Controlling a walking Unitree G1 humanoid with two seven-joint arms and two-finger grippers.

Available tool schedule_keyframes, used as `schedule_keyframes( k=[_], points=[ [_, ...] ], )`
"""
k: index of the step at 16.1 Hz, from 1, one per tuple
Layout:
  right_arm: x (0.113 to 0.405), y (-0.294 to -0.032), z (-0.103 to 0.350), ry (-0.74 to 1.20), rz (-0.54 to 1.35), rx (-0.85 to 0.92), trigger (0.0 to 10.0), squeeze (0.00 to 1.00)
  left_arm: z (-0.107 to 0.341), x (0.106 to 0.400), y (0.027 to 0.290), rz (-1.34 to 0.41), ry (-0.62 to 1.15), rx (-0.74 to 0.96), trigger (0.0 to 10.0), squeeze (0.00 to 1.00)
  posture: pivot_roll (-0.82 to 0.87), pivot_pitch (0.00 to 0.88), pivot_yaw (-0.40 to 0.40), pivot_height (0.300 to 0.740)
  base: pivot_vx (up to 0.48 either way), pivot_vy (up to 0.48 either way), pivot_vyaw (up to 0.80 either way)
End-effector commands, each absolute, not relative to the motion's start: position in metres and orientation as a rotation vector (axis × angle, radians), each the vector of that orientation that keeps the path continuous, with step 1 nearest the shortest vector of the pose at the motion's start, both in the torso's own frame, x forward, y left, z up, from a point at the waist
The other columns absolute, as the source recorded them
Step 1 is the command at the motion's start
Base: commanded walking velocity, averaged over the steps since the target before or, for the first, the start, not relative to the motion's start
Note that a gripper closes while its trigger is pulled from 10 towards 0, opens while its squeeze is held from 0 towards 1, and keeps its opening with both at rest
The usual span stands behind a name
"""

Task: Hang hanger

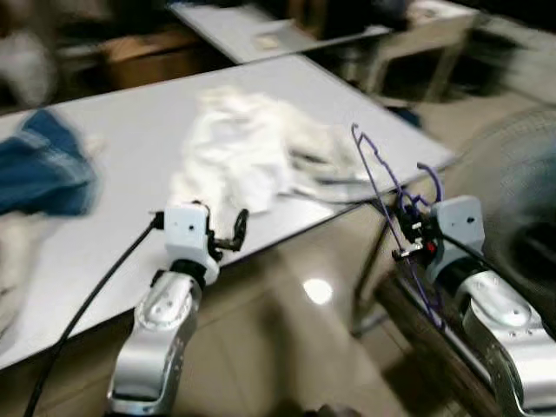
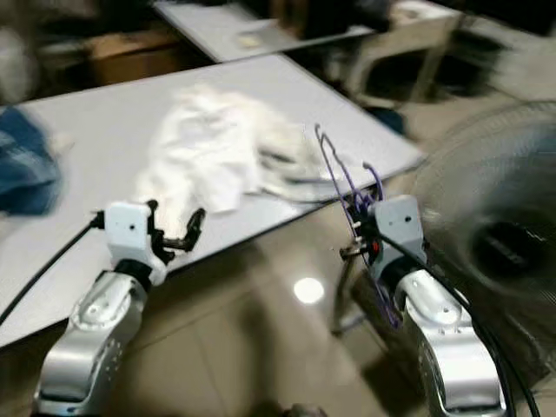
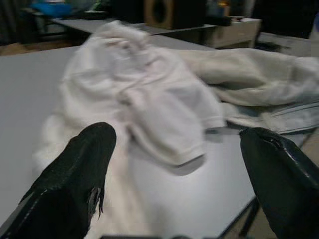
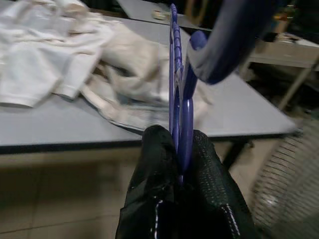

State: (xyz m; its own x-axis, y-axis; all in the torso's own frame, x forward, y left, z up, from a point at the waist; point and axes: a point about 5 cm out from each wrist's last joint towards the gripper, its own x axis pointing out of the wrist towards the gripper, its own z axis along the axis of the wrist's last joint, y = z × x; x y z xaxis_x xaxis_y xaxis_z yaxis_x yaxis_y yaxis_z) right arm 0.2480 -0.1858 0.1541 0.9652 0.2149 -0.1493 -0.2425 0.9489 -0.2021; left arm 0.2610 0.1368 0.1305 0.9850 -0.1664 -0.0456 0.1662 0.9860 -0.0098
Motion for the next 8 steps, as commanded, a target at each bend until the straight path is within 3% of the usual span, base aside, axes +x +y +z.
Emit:
schedule_keyframes(
  k=[1,8],
  points=[
    [0.25,-0.183,0.161,0.089,0.266,-0.243,10.0,0.0,0.132,0.261,0.14,-0.156,0.039,-0.004,10.0,0.59,-0.19,0.026,0.019,0.74,0.27,0.0,0.0],
    [0.253,-0.17,0.157,0.071,0.339,-0.242,10.0,0.0,0.133,0.255,0.166,-0.08,0.025,0.014,10.0,0.59,-0.17,0.0,0.003,0.74,0.273,0.0,0.0]
  ],
)
